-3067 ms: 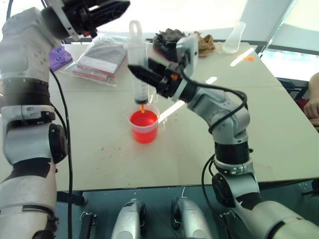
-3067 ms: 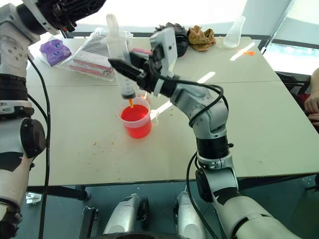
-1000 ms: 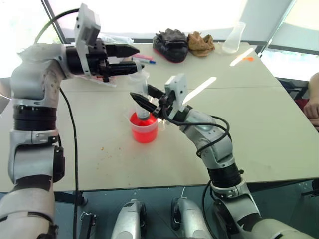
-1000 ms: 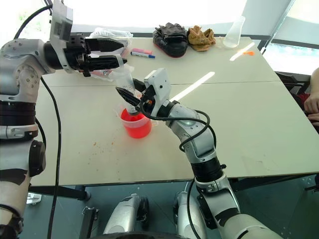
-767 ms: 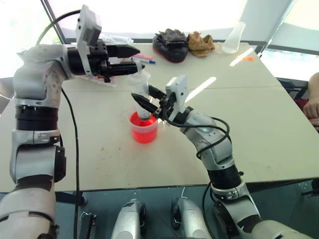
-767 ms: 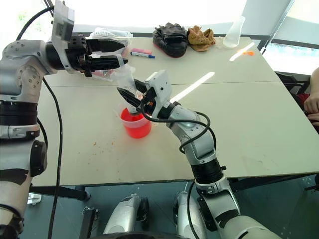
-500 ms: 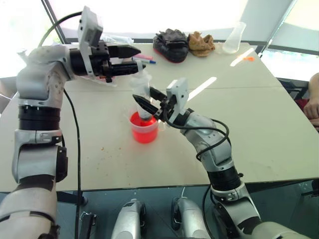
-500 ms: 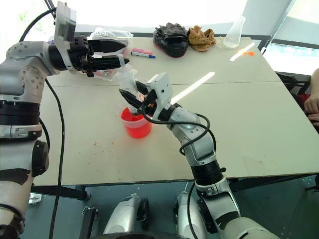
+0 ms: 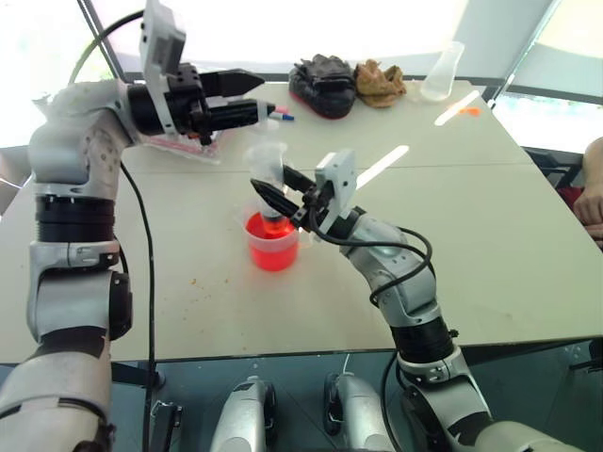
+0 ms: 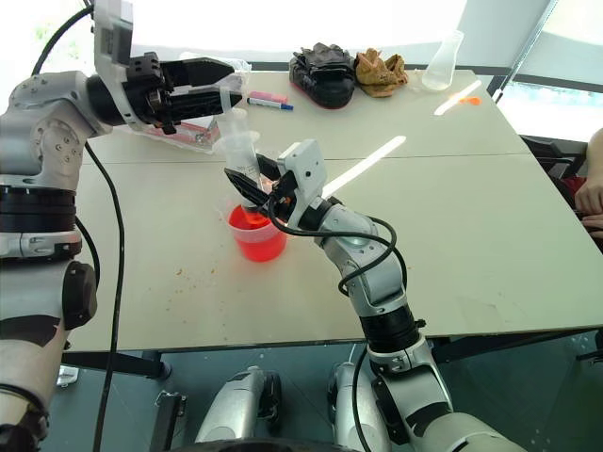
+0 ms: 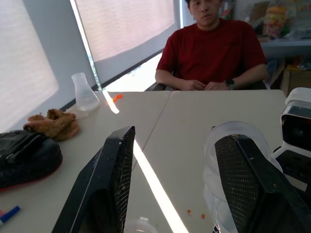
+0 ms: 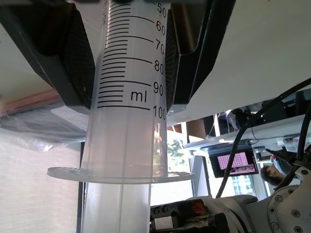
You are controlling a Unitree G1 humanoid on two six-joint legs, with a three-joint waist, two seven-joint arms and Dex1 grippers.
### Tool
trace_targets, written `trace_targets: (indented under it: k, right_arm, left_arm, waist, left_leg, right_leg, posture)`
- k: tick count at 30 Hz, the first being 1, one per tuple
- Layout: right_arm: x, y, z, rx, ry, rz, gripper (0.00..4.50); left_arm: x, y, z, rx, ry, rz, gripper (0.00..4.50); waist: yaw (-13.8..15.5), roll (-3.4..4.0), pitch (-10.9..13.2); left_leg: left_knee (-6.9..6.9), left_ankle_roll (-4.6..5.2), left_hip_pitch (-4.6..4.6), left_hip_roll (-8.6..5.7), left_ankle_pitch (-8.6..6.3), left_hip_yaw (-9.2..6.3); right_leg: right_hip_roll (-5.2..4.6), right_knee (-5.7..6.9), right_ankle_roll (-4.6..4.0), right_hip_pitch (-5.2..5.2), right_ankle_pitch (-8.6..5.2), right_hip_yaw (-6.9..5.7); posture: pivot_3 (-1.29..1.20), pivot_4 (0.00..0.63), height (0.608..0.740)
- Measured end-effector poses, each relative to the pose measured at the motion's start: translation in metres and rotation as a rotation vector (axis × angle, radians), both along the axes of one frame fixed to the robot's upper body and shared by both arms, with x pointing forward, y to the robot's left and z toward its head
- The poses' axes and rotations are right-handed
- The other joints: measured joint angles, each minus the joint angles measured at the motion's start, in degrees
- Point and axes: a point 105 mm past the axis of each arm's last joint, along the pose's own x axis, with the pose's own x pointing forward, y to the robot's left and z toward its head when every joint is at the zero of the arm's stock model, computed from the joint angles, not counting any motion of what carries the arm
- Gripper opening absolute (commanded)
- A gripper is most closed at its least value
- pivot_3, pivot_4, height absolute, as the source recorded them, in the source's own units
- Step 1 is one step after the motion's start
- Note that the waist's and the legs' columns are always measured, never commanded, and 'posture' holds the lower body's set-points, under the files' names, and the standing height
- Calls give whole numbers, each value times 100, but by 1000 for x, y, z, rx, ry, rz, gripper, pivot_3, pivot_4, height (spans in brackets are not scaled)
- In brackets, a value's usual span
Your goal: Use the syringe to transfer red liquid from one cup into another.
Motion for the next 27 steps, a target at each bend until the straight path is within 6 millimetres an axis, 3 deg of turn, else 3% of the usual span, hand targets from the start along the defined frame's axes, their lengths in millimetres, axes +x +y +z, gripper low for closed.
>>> trace_targets:
  k: [8, 14, 17, 19, 23, 27]
  right_arm:
    - [-1, 2, -1, -3, 2, 7, 1462]
    - [1, 15, 2, -32, 41, 52, 1462]
    - [7, 11, 10, -20, 39, 35, 1462]
    - [10, 7, 21, -1, 16, 20, 1462]
    - [12, 4, 31, 21, -4, 14, 1462]
    - [14, 1, 30, 13, 3, 3, 1462]
  left_arm:
    - [-4, 4, 3, 1, -2, 13, 2585]
    - [-20, 36, -3, 44, 45, 82, 2585]
    - [-27, 53, -8, 65, 69, 129, 2585]
    - [-30, 64, -21, 91, 123, 159, 2585]
    - [-36, 74, -46, 120, 212, 191, 2585]
    - [-39, 83, -42, 80, 198, 246, 2585]
  waist:
    - [-5, 0, 0]
    - [-48, 1, 0]
    - [-19, 1, 0]
    - [-6, 1, 0]
    - [5, -2, -2]
    - [2, -2, -2]
  left_leg:
    - [0, 0, 0, 0, 0, 0]
    - [-1, -4, 4, 5, 2, -4]
    - [-1, -4, 4, 3, 2, -2]
    - [-1, -4, 4, 2, 2, -2]
    - [-1, -4, 3, 2, 2, -3]
    - [-1, -4, 2, 3, 2, -4]
  right_leg:
    - [0, 0, 0, 0, 0, 0]
    - [5, 5, -1, -1, 0, 2]
    - [1, 2, -1, 0, 0, 2]
    - [-1, 1, -1, 1, -1, 2]
    - [-1, -1, -2, 1, -1, 1]
    - [0, -1, -2, 0, -1, 1]
  posture:
    - [0, 150, 740]
    - [0, 150, 740]
    - [0, 150, 740]
    - [0, 150, 740]
    - [0, 150, 740]
    - [0, 150, 740]
